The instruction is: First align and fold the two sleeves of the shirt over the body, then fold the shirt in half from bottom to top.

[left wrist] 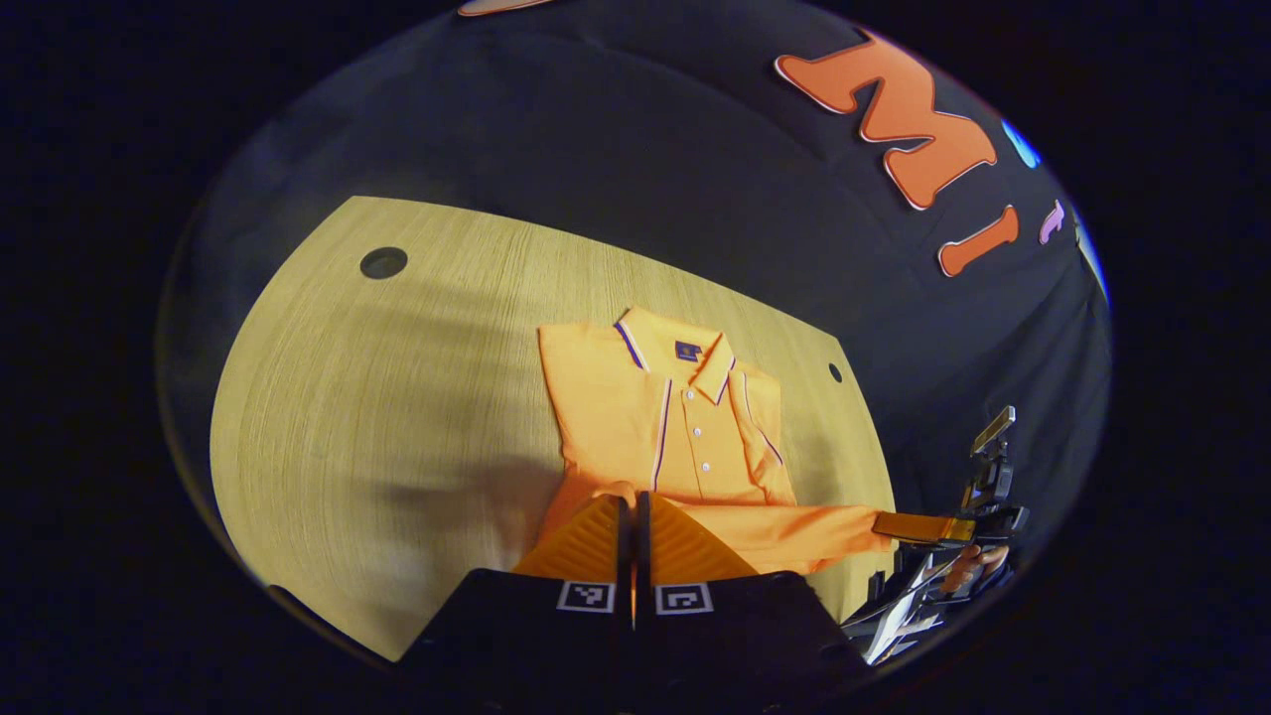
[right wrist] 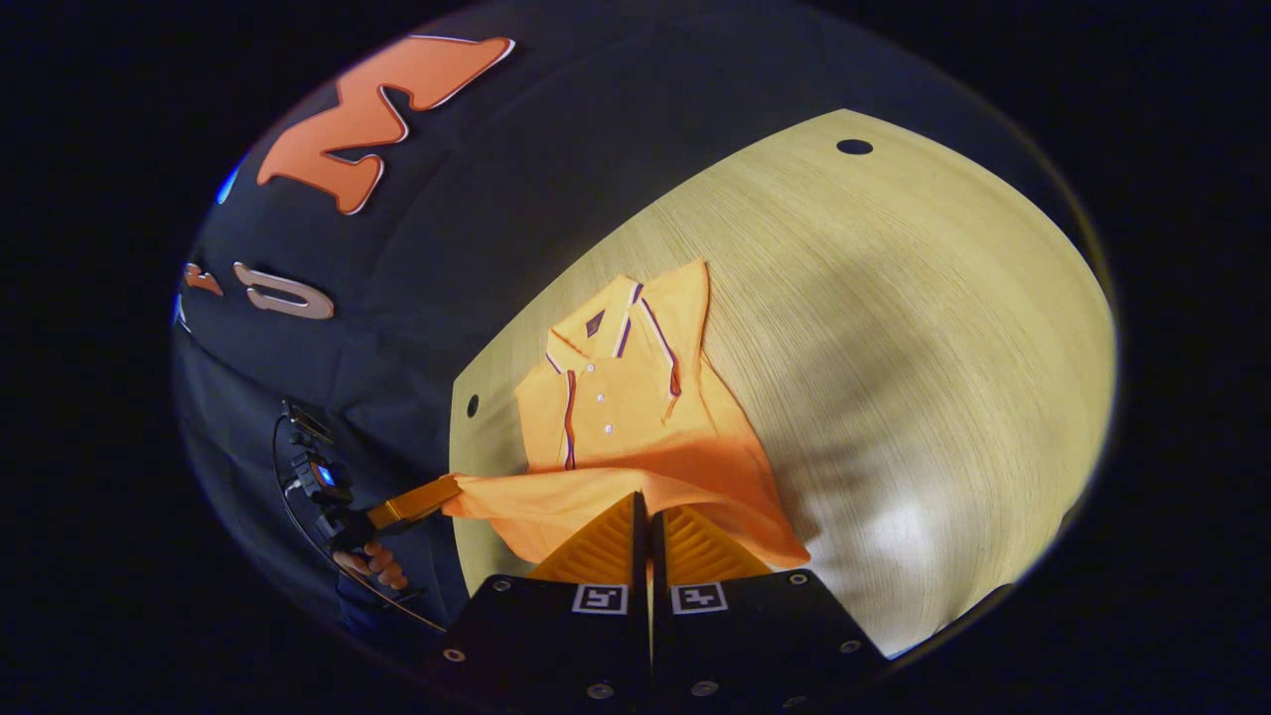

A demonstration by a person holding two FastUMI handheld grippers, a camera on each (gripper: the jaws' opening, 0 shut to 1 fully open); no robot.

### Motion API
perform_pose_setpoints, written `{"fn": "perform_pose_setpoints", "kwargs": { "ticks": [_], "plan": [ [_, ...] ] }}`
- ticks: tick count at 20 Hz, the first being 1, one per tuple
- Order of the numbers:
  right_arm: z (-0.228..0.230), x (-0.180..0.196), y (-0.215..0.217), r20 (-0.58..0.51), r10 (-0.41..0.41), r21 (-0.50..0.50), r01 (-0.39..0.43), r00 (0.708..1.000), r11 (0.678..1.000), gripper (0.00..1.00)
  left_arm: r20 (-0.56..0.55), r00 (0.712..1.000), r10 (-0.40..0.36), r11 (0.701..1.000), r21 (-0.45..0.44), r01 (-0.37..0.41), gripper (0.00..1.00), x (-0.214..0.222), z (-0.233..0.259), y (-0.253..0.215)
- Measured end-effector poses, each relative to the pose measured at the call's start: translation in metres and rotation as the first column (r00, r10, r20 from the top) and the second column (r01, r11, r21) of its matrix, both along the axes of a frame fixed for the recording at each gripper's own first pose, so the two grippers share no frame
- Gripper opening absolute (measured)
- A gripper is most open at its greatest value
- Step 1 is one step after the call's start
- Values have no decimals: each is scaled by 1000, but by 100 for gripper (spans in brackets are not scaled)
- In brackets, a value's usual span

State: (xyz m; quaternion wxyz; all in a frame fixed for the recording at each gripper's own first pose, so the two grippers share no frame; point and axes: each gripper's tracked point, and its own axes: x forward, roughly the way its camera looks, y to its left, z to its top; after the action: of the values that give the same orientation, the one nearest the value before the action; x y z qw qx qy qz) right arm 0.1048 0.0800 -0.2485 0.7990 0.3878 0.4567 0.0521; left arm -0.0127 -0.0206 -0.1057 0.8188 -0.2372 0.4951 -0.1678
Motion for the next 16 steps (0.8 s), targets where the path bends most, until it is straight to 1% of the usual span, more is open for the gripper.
{"fn": "perform_pose_setpoints", "kwargs": {
  "ticks": [2,5,9,13,16],
  "plan": [
    [4,22,-4,9,-25,-8,26,1000,1000,2,16,1000,-1,1000,2,1,1,20,0,4],
    [7,52,-8,16,-26,-36,26,1000,999,2,51,999,1,1000,17,-2,1,52,0,6],
    [6,91,-12,28,15,-81,-13,999,997,2,93,995,48,998,40,-52,1,88,1,13],
    [-3,126,-14,29,62,-82,-59,998,995,2,129,988,83,990,106,-97,1,114,-5,21],
    [-11,156,-18,43,98,-96,-94,994,991,1,154,983,101,983,137,-123,1,134,-8,18]
  ]
}}
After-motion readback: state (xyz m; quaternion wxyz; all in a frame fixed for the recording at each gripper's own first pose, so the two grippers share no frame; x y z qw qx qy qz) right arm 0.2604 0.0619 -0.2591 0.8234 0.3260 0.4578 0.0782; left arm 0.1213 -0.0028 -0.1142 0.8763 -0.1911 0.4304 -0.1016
